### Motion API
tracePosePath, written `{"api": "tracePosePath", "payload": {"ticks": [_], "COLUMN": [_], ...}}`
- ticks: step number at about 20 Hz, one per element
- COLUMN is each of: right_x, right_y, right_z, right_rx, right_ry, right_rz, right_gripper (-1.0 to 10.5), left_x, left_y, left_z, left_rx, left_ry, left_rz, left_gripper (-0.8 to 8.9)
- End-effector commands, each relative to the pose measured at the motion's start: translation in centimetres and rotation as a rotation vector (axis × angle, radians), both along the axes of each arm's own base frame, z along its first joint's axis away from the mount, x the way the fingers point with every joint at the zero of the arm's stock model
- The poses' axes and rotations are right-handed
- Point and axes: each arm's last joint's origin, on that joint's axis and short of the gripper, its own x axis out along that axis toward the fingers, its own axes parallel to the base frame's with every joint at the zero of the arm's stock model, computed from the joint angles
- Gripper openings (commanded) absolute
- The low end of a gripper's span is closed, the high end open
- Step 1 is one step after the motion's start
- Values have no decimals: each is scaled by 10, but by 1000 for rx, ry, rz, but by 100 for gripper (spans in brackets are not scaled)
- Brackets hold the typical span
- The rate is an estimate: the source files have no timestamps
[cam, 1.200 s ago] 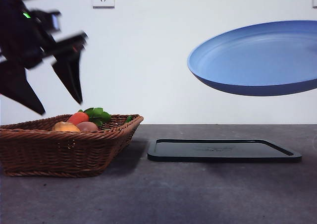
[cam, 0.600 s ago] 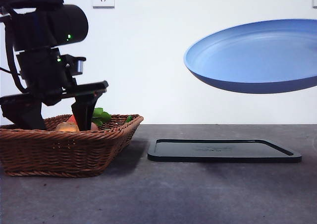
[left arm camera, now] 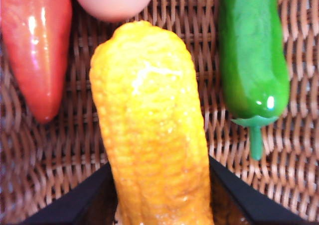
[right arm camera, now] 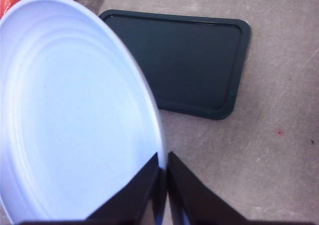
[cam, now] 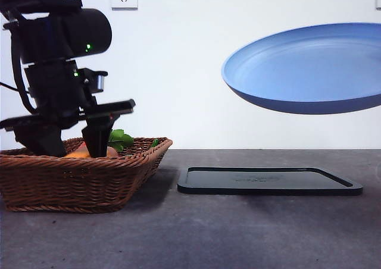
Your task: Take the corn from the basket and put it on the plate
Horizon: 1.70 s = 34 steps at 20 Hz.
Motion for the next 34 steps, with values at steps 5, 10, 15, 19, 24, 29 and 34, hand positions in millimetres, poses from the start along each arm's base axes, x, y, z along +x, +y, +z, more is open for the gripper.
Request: {"api": "tracePosePath", "payload": {"ticks": [5, 10, 15, 19, 24, 29, 34], "right_x": [20, 59, 81, 85, 86, 87, 87], "right_y": [4, 12, 24, 34, 38, 38, 38], "right_z": [-4, -29, -53, -59, -57, -57, -57], "right_rx": [61, 180, 209, 202, 235, 237, 237], "right_ry": [60, 184, 284, 298, 282, 279, 272], "right_rz": [31, 61, 96, 131, 149, 149, 149], "right_gripper": [1, 1, 1, 1, 1, 1, 1], "left_x": [-19, -46, -60, -59, -56, -55, -59], "left_y": [2, -19, -61, -90, -112, -120, -126], "left_z": [84, 132, 127, 105, 73, 59, 50], "left_rx": [-160, -416, -464, -454, -391, -361, -337], "left_ry": [-253, -411, -424, -372, -300, -272, -241], "left_rz": [-32, -245, -417, -485, -558, -590, -622], "left_gripper": [204, 204, 204, 204, 204, 208, 211]}}
